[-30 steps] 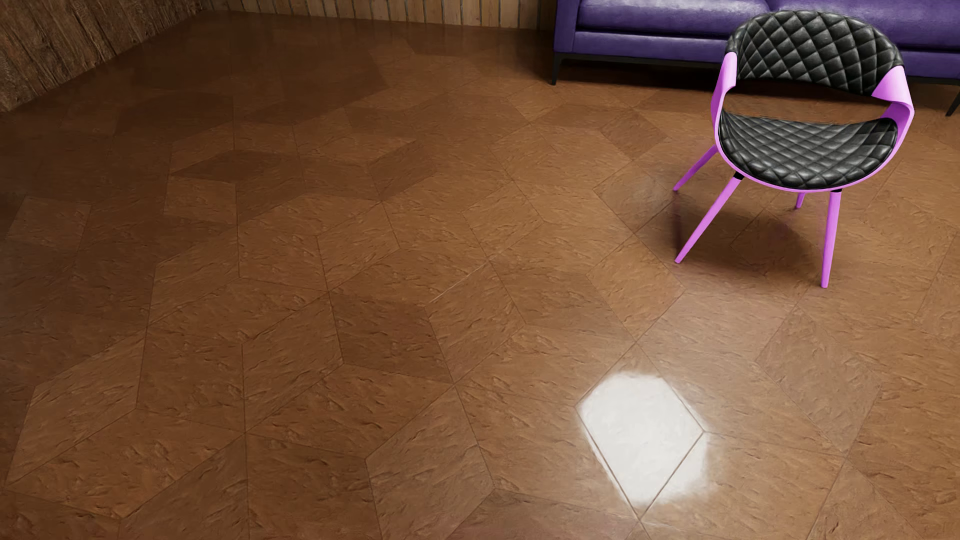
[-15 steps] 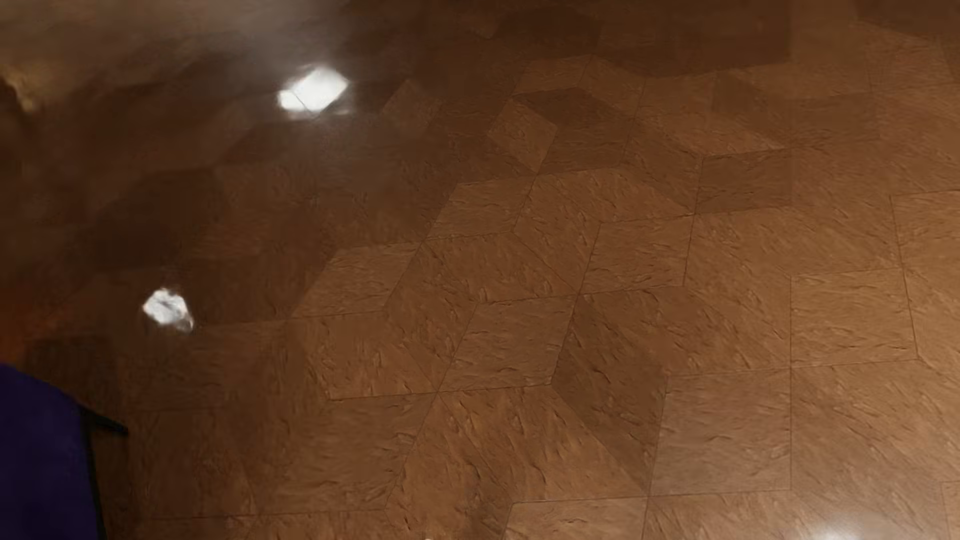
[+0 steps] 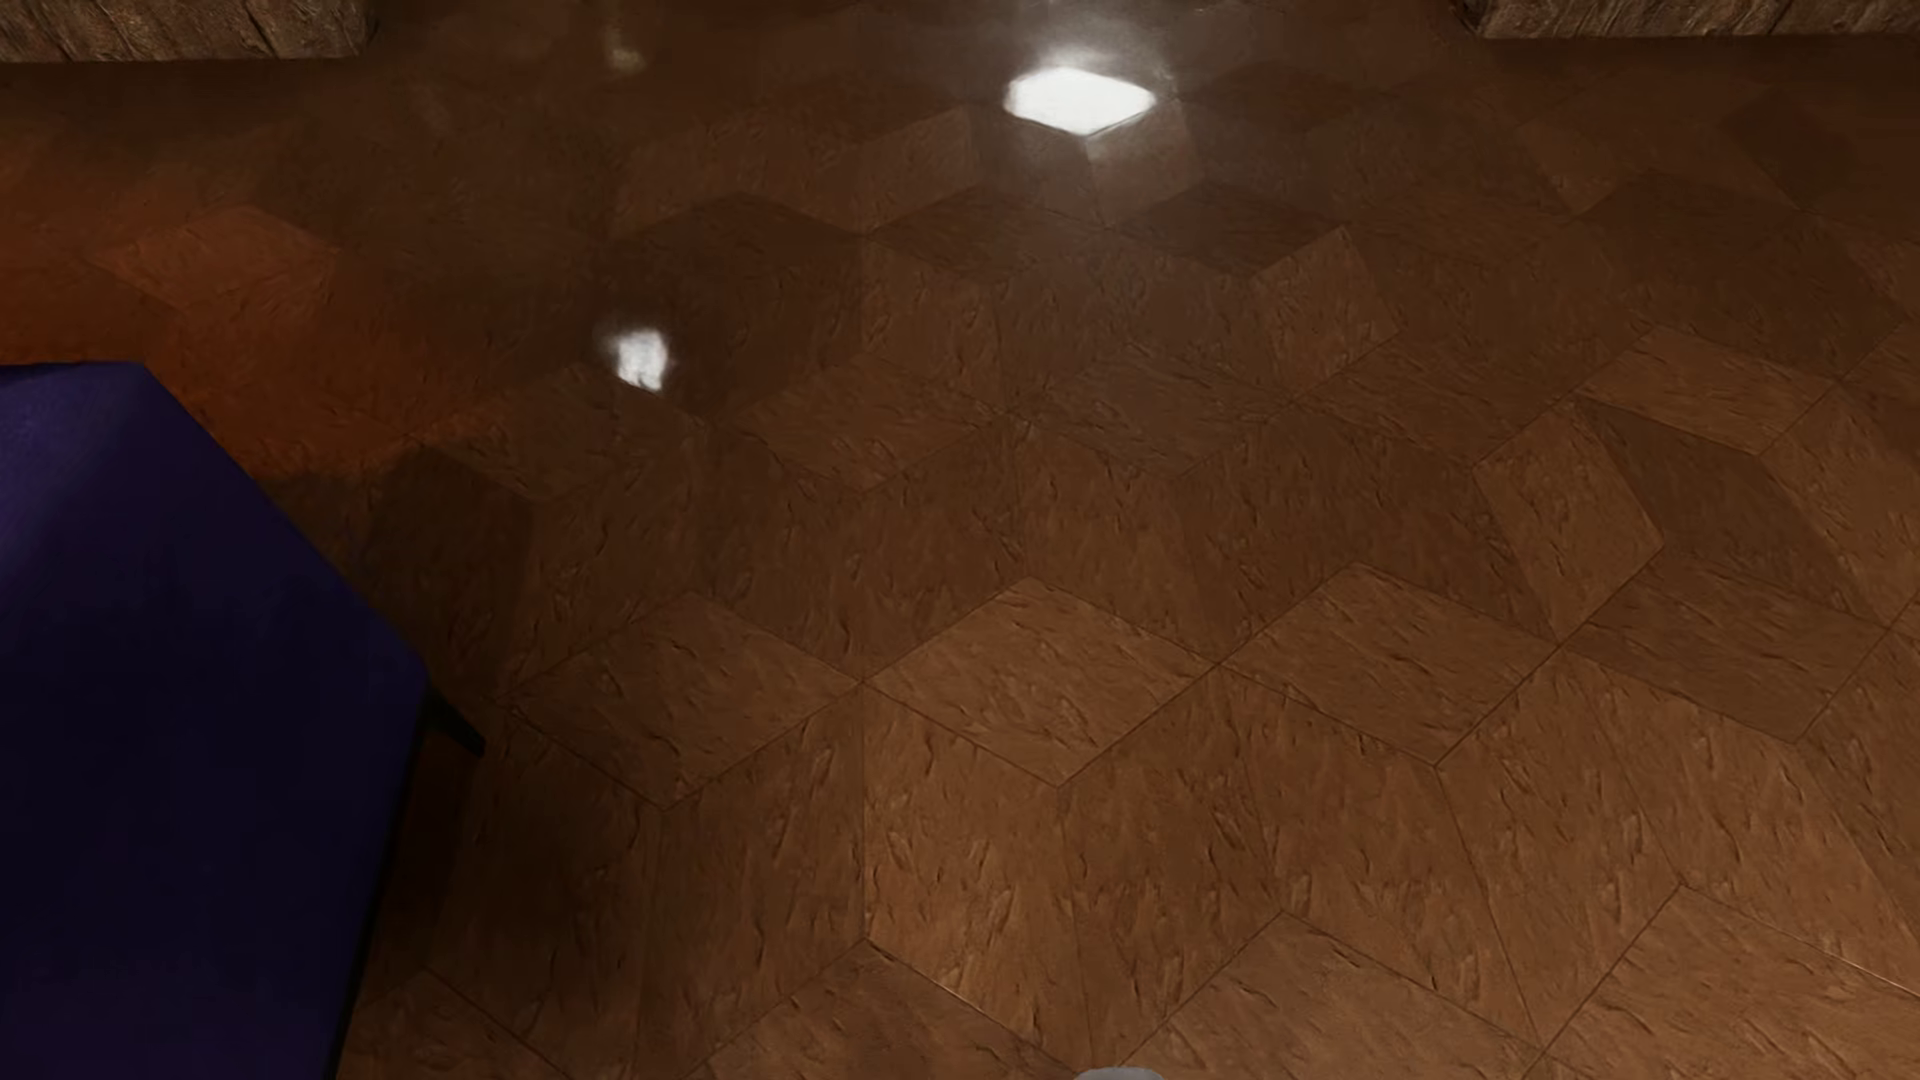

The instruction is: Go around the sofa

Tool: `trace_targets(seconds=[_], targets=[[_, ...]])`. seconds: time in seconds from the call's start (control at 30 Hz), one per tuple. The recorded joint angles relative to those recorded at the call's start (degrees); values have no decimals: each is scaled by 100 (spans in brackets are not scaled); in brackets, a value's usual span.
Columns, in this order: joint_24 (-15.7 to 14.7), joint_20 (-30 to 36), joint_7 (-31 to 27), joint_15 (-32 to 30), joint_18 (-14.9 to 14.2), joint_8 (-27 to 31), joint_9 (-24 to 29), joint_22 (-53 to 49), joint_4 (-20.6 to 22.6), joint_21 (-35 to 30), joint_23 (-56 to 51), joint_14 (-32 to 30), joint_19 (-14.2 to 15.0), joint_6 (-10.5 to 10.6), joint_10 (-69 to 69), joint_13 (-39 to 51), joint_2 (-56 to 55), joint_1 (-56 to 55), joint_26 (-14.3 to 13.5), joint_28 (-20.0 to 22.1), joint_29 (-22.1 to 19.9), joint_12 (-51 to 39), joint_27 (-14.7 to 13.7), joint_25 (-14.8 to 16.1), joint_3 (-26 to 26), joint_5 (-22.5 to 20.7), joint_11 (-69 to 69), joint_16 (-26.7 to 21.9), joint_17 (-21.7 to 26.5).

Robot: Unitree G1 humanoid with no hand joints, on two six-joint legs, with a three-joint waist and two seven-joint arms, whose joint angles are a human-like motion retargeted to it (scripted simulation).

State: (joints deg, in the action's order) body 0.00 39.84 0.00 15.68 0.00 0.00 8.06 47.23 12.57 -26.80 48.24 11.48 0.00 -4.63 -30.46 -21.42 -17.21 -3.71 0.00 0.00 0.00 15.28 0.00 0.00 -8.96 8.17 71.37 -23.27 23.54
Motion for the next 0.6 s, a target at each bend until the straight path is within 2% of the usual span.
trace_targets(seconds=[0.03,0.13,0.17,0.2,0.23,0.27,0.3,0.33,0.37,0.4,0.43,0.47,0.5,0.53,0.57,0.6], targets=[[0,-336,0,10,0,0,35,-330,-172,-63,79,328,0,57,217,-179,-322,620,0,0,0,-179,0,0,-334,-179,-688,-46,-13],[0,-1308,0,-528,0,0,-172,-1228,-397,-239,281,1185,0,41,666,-599,-1035,1878,0,0,0,-885,0,0,-974,-151,-3505,-166,-52],[0,-1466,0,-539,0,0,-293,-1494,-450,-262,295,1347,0,24,708,-730,-1153,2171,0,0,0,-1093,0,0,-1081,-131,-4290,-242,-50],[0,-1657,0,-374,0,0,-369,-1701,-550,-271,314,1341,0,-19,698,-809,-1294,2434,0,0,0,-1210,0,0,-1235,-53,-4435,-293,-36],[0,-1816,0,-427,0,0,-368,-1806,-872,-262,350,1146,0,39,575,-882,-1392,2652,0,0,0,-1265,0,0,-1506,-34,-4145,-290,-35],[0,-1915,0,-862,0,0,-376,-1816,-1178,-343,497,697,0,169,232,-862,-1649,2724,0,0,0,-1225,0,0,-1613,-109,-3351,-238,-41],[0,-1926,0,-936,0,0,-300,-1617,-1515,-469,805,-109,0,398,-444,-739,-1721,2663,0,0,0,-1084,0,0,-1570,-367,-2598,-70,-59],[0,-1887,0,-655,0,0,-245,-1400,-1634,-485,983,-1026,0,431,-1530,-538,-1426,2323,0,0,0,-922,0,0,-1404,-519,-2222,-14,-111],[0,-1575,0,-305,0,0,-286,-1171,-1469,-341,834,-1688,0,358,-3060,-485,-1135,1583,0,0,0,-851,0,0,-1189,-613,-2118,-44,-209],[0,-1212,0,-212,0,0,-212,-860,-1483,-248,576,-1625,0,409,-4278,-400,-589,960,0,0,0,-823,0,0,-749,-846,-2332,-7,-264],[0,-875,0,-251,0,0,-149,-515,-1282,-134,279,-1513,0,292,-4875,-258,-35,439,0,0,0,-707,0,0,-270,-930,-2640,38,-306],[0,-848,0,-260,0,0,-168,-435,-1131,54,-98,-1511,0,134,-5095,-67,430,-237,0,0,0,-404,0,0,172,-957,-2954,41,-374],[0,-937,0,-256,0,0,-137,-369,-979,102,-512,-1665,0,-25,-4706,82,1051,-725,0,0,0,-12,0,0,529,-952,-3335,33,-414],[0,-395,0,-230,0,0,-107,589,-878,337,-894,-2090,0,-22,-3771,248,1601,-1120,0,0,0,-17,0,0,776,-929,-3655,237,-389],[0,-26,0,-192,0,0,-109,549,-814,565,-1363,-2628,0,-93,-2559,414,2124,-1446,0,0,0,290,0,0,1035,-864,-3943,115,-397],[0,186,0,-68,0,0,-151,711,-809,580,-1720,-2854,0,-111,-1323,575,2567,-1706,0,0,0,527,0,0,1249,-800,-4171,110,-381]])
